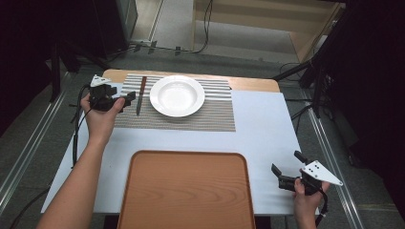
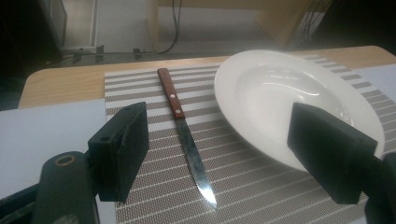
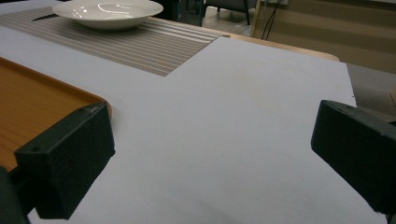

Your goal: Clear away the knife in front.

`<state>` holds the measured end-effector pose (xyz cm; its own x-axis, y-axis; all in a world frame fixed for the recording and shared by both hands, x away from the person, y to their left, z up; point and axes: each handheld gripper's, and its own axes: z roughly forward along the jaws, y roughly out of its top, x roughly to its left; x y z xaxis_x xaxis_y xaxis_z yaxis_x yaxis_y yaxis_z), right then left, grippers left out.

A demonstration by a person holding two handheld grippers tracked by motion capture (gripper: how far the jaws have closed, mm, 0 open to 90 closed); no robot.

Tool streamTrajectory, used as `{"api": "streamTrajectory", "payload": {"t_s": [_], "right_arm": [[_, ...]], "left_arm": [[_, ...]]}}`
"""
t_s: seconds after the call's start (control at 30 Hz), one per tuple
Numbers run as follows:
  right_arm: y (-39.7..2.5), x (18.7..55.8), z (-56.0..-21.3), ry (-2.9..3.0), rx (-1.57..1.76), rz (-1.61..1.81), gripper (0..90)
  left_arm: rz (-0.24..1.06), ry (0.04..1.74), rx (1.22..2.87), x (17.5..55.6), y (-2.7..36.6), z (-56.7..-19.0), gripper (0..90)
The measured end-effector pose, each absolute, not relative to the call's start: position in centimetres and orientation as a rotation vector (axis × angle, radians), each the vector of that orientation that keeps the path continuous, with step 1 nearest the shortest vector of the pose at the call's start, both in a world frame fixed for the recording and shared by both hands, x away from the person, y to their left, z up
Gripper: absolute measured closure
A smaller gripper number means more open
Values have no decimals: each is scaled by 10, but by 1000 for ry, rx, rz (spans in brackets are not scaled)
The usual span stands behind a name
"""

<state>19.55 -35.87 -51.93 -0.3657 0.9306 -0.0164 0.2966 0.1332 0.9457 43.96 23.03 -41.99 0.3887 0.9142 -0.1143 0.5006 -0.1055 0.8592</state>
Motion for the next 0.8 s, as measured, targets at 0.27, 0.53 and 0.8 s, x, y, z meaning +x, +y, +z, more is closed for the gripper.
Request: {"api": "streamTrajectory", "payload": {"t_s": [0.27, 0.53, 0.8], "right_arm": [[-358, 195, -519, 1766, 1190, 1240, 0], [-359, 196, -520, 1766, 1190, 1244, 0], [-358, 196, -520, 1767, 1193, 1242, 0]], "left_arm": [[537, 1291, 1790, 474, 222, -431, 227], [487, 1357, 1834, 504, 212, -442, 285], [442, 1456, 1870, 529, 202, -447, 421]]}}
